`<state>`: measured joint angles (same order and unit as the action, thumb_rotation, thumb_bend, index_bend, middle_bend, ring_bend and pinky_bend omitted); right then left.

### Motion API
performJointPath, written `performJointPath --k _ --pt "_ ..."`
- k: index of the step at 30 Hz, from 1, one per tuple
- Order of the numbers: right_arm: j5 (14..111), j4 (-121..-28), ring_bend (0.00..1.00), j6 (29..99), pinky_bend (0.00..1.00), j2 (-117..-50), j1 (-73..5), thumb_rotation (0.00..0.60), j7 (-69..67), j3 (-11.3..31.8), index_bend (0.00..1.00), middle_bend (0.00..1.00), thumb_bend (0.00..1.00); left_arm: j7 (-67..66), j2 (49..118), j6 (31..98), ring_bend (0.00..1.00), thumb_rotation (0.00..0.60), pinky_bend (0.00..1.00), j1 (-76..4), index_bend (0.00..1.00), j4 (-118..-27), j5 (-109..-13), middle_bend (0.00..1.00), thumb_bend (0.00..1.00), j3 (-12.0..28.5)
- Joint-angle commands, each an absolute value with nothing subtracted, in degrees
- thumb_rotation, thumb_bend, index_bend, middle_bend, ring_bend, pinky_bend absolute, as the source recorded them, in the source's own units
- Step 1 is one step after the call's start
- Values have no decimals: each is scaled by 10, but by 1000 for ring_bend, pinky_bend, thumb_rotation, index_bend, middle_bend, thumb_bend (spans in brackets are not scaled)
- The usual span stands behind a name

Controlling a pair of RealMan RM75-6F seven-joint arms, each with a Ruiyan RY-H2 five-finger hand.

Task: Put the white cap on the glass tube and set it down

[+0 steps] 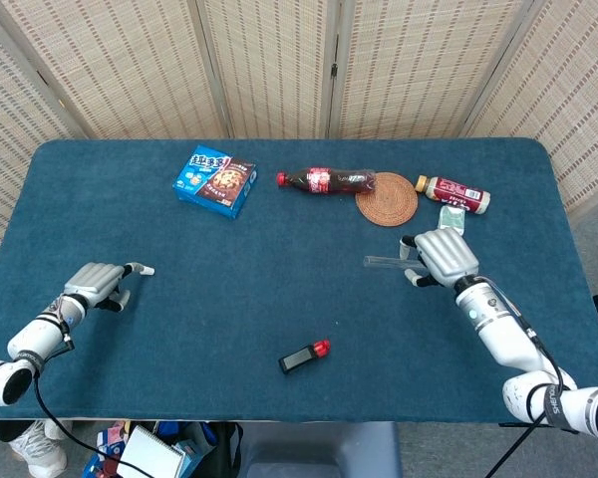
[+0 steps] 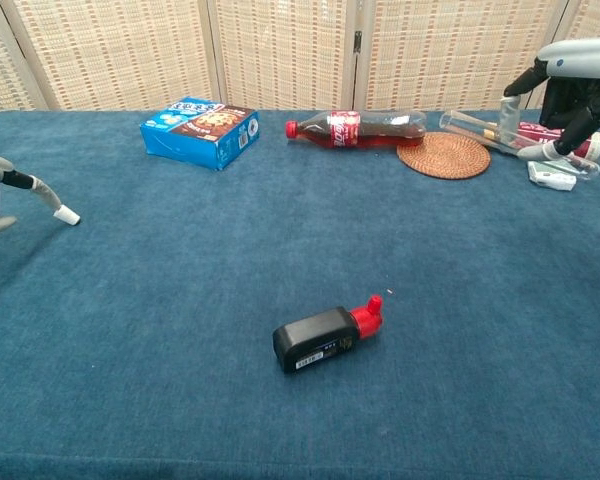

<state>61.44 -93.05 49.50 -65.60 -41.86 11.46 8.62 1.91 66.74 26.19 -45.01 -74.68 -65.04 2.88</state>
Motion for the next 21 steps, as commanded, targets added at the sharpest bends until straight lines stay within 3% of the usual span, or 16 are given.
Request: performJointPath --k 1,16,21 --pt "616 -929 1000 496 1000 -656 -417 600 112 86 826 1000 595 12 664 261 1000 543 1000 -454 143 -753 -644 961 584 27" --pt "625 -927 1000 500 1000 -650 -406 600 99 86 826 1000 596 -20 661 268 1000 542 1000 -472 143 -773 -610 961 585 20" --pt "626 -926 1000 501 1000 -649 -404 600 97 86 826 1000 596 -28 649 313 994 546 1000 -461 141 -792 -604 955 583 26"
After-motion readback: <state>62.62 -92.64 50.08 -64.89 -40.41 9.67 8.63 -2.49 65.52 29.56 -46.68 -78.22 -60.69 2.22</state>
